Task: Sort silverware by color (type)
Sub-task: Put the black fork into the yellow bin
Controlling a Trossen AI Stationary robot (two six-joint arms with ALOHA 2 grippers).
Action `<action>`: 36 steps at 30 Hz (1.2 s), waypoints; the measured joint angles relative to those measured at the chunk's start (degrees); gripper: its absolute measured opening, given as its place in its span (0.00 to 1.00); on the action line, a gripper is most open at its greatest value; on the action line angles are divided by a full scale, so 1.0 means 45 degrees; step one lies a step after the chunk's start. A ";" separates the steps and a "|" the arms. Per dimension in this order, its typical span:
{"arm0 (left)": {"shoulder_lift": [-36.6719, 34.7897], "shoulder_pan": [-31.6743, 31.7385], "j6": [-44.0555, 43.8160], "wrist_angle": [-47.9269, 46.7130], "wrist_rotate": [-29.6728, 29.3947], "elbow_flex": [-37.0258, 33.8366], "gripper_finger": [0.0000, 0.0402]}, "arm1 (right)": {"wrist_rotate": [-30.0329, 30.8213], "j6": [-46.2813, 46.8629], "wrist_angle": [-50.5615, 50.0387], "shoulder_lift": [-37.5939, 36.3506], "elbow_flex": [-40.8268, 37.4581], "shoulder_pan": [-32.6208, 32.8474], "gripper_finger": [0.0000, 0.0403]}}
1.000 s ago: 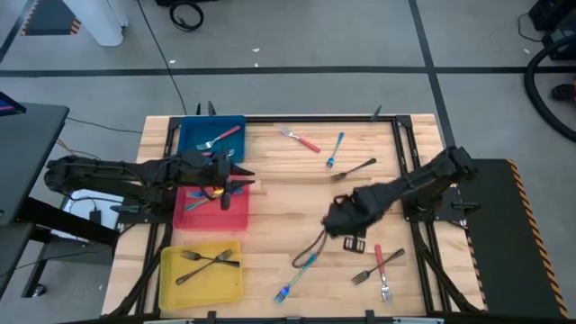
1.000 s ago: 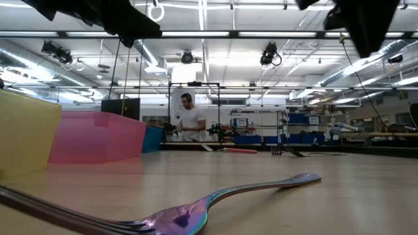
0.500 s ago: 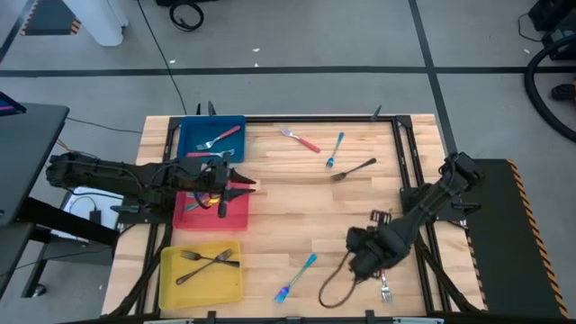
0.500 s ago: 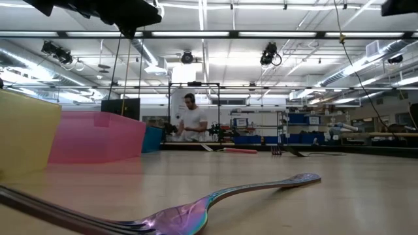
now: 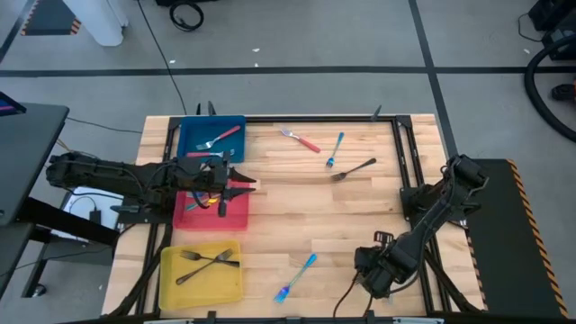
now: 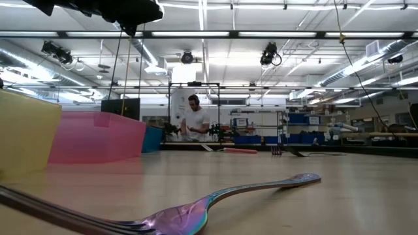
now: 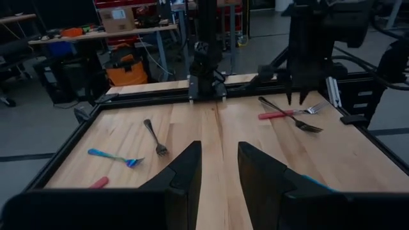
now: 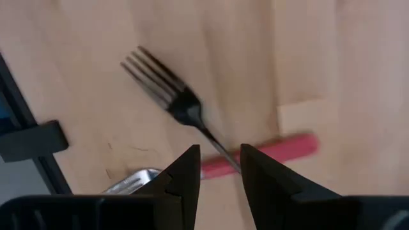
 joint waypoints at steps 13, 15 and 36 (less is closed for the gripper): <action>0.0000 0.0000 -0.0109 0.0012 0.0000 0.0000 0.26 | 0.0006 0.0317 0.1414 0.0000 -0.1287 0.0271 0.29; 0.0000 0.0000 -0.0264 0.0012 0.0000 0.0000 0.26 | 0.0005 0.0321 0.1522 0.0000 -0.1399 0.0271 0.29; 0.0000 0.0000 -0.0265 0.0002 0.0000 0.0000 0.26 | -0.0661 -0.0161 0.2807 -0.0006 -0.2578 0.0335 0.29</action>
